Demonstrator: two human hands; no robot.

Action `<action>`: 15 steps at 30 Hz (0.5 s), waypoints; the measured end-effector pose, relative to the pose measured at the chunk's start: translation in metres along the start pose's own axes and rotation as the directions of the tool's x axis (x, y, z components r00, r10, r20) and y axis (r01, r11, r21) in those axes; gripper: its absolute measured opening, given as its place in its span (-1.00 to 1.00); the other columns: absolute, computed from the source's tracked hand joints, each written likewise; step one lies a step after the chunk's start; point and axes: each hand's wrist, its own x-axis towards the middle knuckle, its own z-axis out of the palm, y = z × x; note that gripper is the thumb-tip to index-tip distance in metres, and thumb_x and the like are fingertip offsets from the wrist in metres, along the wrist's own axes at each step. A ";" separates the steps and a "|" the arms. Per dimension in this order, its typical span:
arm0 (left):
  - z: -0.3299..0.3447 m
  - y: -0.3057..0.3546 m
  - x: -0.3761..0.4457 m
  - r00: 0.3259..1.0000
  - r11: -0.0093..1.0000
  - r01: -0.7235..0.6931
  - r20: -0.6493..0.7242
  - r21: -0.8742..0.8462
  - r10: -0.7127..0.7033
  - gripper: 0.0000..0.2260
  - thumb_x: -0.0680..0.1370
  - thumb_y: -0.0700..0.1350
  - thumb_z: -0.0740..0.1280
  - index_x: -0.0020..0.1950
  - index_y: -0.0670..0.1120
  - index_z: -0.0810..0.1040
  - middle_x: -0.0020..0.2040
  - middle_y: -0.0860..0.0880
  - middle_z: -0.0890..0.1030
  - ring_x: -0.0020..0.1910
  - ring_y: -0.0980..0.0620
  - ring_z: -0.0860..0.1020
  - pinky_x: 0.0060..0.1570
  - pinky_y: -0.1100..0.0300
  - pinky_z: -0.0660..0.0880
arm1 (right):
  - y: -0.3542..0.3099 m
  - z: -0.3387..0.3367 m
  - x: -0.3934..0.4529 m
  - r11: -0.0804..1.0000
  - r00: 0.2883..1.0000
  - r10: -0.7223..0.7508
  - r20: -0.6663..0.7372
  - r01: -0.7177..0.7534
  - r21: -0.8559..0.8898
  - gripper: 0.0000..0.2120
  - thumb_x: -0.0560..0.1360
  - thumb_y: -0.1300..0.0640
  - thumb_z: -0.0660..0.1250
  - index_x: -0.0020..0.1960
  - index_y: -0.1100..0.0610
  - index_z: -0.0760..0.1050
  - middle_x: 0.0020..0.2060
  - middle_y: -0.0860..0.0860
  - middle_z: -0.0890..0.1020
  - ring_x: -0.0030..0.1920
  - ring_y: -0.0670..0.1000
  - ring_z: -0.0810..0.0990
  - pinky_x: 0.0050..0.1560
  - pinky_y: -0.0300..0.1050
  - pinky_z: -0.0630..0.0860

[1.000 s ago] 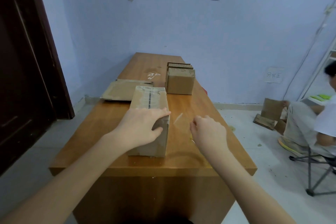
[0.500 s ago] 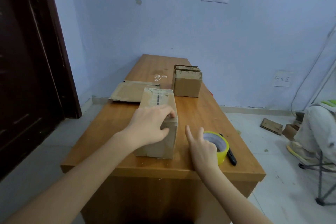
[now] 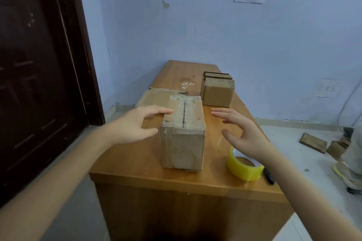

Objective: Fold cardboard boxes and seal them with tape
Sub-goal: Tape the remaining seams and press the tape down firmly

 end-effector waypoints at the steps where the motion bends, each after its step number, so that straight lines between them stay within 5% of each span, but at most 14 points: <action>1: 0.003 -0.005 -0.001 1.000 1.000 0.000 0.010 0.006 0.000 -0.48 0.54 -0.24 0.33 0.39 0.21 0.33 0.23 0.40 0.28 0.19 0.37 0.29 -0.07 0.72 0.21 | 0.000 -0.001 0.003 0.999 0.998 -0.031 0.047 0.030 0.020 -0.53 0.49 0.32 0.34 0.32 -0.05 0.44 0.26 -0.28 0.46 0.30 -0.29 0.39 0.27 -0.43 0.32; 6: 0.018 -0.022 0.005 0.995 0.998 -0.059 -0.080 -0.021 0.057 -0.57 0.48 -0.24 0.41 0.26 0.15 0.49 0.22 0.38 0.41 0.15 0.48 0.37 0.13 0.55 0.33 | 0.004 0.008 0.016 0.998 0.973 -0.056 0.226 0.061 -0.016 -0.65 0.44 0.17 0.45 0.21 0.00 0.57 0.23 -0.18 0.54 0.29 -0.26 0.43 0.29 -0.40 0.32; 15: 0.031 -0.035 0.020 0.967 0.985 -0.149 -0.223 -0.092 0.125 -0.68 0.41 -0.23 0.49 0.11 0.06 0.64 0.13 0.27 0.58 0.12 0.30 0.52 0.08 0.44 0.46 | 0.009 0.021 0.007 0.999 0.998 -0.011 0.065 0.009 0.041 -0.72 0.37 0.15 0.51 0.09 0.08 0.64 0.11 -0.13 0.63 0.22 -0.26 0.50 0.22 -0.42 0.38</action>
